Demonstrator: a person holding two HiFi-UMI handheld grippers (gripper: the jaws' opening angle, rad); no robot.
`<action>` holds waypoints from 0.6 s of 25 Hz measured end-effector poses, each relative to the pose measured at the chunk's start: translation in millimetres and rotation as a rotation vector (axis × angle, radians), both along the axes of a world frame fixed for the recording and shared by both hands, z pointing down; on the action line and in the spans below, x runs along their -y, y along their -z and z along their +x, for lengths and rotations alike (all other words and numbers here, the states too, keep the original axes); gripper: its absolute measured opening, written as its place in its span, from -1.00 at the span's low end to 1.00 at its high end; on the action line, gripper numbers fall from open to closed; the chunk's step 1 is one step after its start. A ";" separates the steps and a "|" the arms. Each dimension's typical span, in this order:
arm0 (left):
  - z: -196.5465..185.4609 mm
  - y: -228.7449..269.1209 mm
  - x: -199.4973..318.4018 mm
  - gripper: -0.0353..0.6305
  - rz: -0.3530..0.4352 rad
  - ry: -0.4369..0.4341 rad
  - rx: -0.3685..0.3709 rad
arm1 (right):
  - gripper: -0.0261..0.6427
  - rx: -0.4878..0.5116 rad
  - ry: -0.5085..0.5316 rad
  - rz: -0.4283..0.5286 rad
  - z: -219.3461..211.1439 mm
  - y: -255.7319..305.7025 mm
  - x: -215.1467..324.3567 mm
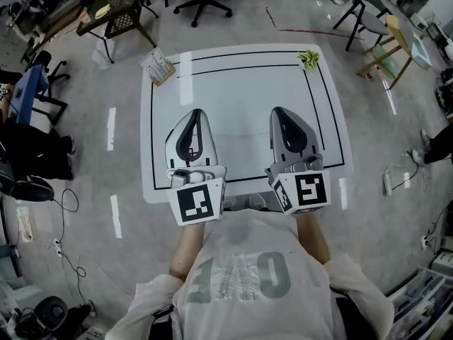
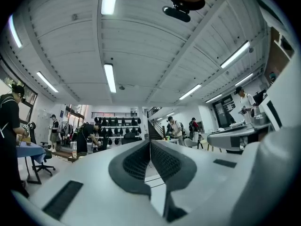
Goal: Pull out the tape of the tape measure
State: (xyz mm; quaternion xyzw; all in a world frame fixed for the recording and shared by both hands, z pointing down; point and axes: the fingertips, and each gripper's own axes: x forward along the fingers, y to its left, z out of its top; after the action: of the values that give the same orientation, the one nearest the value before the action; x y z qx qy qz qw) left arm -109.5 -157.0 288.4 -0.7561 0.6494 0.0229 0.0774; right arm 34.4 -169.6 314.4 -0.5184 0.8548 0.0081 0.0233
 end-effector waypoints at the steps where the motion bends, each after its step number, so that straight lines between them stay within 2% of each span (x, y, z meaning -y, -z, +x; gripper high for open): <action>1: 1.5 -0.4 -0.1 -0.80 0.000 -0.003 -0.003 | -0.82 0.001 0.010 0.000 -3.6 -0.8 -3.3; 6: 2.4 -7.3 0.1 -0.80 -0.039 -0.003 0.005 | -0.83 -0.007 0.023 -0.027 -9.0 -9.8 -10.3; 15: -1.2 -4.8 -0.7 -0.80 -0.021 -0.001 -0.005 | -0.83 -0.020 0.022 -0.024 -7.0 -8.2 -10.4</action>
State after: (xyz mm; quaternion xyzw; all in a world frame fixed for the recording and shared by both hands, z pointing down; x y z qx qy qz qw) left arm -110.7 -156.3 293.2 -0.7571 0.6495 0.0179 0.0677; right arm 27.4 -159.2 322.7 -0.5092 0.8606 0.0026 0.0087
